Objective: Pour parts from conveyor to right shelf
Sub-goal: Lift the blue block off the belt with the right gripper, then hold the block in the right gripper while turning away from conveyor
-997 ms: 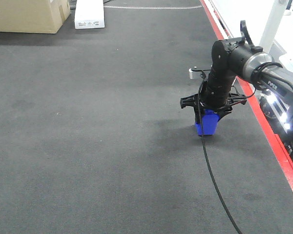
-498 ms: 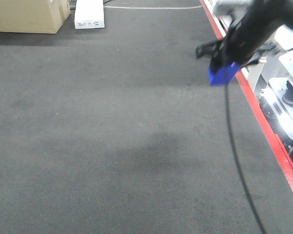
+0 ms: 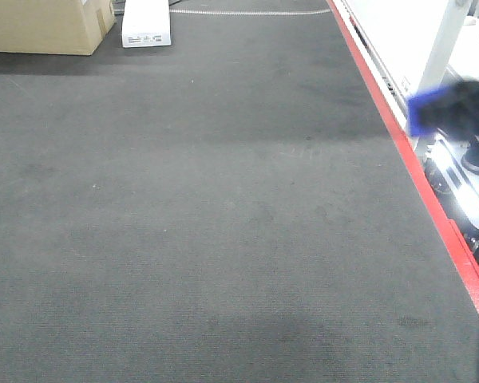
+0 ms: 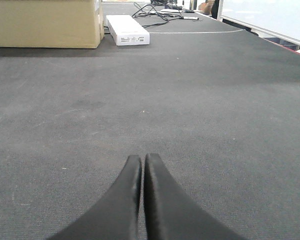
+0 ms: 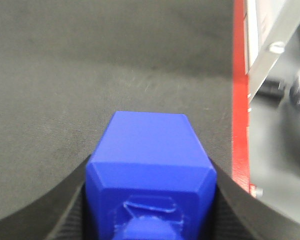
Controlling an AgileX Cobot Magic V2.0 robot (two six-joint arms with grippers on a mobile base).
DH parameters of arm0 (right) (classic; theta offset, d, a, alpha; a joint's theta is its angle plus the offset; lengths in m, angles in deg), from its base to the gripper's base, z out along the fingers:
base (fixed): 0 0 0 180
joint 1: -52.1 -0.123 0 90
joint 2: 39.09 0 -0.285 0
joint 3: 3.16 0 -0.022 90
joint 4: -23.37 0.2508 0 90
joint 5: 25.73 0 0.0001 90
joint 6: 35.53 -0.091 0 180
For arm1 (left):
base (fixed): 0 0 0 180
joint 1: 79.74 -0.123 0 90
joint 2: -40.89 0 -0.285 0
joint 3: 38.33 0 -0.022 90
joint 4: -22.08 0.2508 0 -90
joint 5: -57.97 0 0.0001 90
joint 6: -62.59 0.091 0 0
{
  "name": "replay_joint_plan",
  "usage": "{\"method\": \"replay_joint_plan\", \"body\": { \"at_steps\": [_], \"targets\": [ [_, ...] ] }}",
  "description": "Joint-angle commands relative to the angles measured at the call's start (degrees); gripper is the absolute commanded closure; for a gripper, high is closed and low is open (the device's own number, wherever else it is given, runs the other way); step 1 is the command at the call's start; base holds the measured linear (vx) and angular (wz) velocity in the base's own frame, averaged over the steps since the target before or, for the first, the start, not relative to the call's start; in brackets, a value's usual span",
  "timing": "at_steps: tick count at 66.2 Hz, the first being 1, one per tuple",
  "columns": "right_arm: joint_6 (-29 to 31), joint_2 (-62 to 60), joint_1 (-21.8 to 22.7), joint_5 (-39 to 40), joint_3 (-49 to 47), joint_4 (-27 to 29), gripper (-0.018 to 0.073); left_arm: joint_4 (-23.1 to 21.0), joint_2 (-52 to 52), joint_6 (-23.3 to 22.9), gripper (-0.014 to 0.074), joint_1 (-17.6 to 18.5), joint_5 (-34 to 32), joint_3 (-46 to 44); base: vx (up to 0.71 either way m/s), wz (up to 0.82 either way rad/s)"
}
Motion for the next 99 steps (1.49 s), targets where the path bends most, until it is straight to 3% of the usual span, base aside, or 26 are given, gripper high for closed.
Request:
{"method": "replay_joint_plan", "body": {
  "at_steps": [1,24,49,72,99],
  "targets": [
    [0.5,-7.9,0.0,7.5,5.4,-2.4,0.0561,-0.5,-0.7,-0.5,0.0603,0.3,-4.1,-1.1,0.0,0.0],
    [-0.1,-28.2,0.0,8.2,24.4,-3.3,0.0561,-0.5,-0.7,-0.5,0.0603,0.3,-4.1,-1.1,0.0,0.0],
    [-0.1,-42.7,0.0,16.1,40.4,-2.9,0.0561,-0.5,-0.7,-0.5,0.0603,0.3,-4.1,-1.1,0.0,0.0],
    [-0.1,-43.8,0.0,16.2,43.0,-2.9,0.0561,-0.5,-0.7,-0.5,0.0603,0.3,-4.1,-1.1,0.0,0.0],
    [-0.1,-43.8,0.0,10.8,43.0,-2.9,0.0561,-0.5,-0.7,-0.5,0.0603,0.3,-4.1,-1.1,0.0,0.0]
  ]
}}
